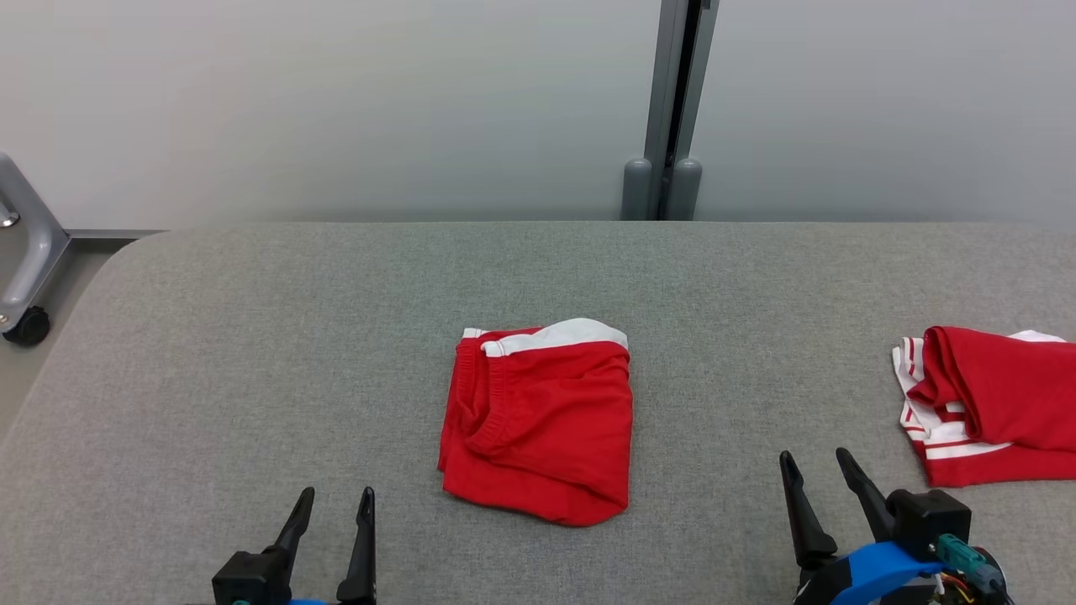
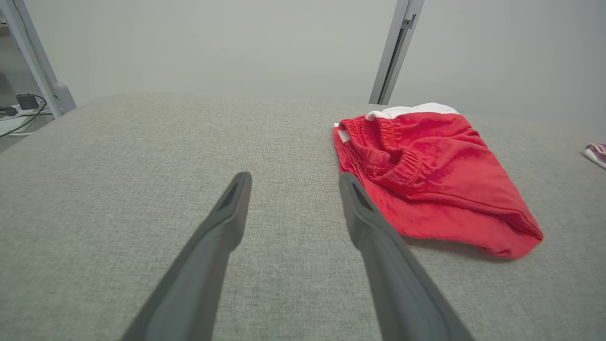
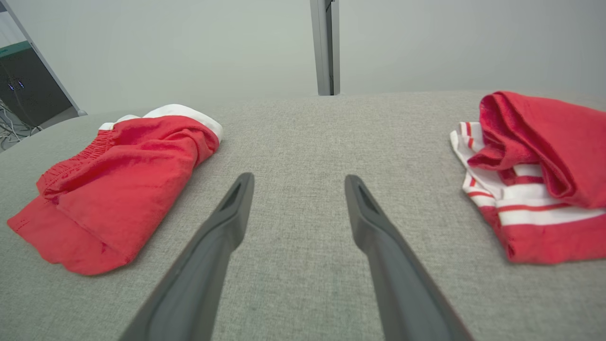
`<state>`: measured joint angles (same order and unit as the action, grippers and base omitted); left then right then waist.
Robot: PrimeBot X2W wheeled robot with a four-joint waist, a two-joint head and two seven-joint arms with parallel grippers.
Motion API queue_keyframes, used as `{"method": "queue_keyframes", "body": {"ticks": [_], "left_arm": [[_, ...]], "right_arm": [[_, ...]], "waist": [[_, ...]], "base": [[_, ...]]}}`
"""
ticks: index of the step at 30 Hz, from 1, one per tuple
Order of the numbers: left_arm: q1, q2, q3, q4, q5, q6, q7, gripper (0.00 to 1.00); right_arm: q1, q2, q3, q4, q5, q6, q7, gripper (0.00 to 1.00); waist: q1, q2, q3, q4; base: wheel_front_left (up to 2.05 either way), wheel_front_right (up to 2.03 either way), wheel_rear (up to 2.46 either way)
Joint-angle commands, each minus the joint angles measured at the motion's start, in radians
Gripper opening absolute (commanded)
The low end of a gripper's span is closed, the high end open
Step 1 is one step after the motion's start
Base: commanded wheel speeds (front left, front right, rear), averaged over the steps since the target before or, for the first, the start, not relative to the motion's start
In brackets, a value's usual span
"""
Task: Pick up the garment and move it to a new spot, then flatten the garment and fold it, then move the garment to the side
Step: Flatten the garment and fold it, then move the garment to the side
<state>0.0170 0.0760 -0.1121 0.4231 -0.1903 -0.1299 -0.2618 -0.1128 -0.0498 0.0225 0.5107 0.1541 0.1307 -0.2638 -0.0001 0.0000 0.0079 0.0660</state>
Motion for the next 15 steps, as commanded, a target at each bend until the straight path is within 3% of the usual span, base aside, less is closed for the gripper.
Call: {"method": "queue_keyframes", "body": {"ticks": [1,7,15], "left_arm": [[-0.006,-0.001,0.000,-0.002,0.008,-0.001,-0.004,1.00],[-0.034,-0.001,-0.018,-0.006,-0.001,-0.001,-0.004,1.00],[-0.074,0.019,-0.075,0.003,-0.050,-0.001,-0.004,1.00]], "right_arm": [[0.005,-0.002,-0.001,-0.004,0.002,0.000,0.000,1.00],[-0.027,-0.002,0.018,-0.001,0.007,0.000,0.000,1.00],[-0.141,-0.002,0.119,0.064,0.024,0.000,0.000,1.00]], "waist": [[0.0001,0.0000,0.001,0.001],[0.0001,0.0000,0.034,0.016],[0.0001,0.0000,0.125,0.081]], "base": [[0.00,0.00,0.00],[0.00,0.00,0.00],[0.00,0.00,0.00]]}}
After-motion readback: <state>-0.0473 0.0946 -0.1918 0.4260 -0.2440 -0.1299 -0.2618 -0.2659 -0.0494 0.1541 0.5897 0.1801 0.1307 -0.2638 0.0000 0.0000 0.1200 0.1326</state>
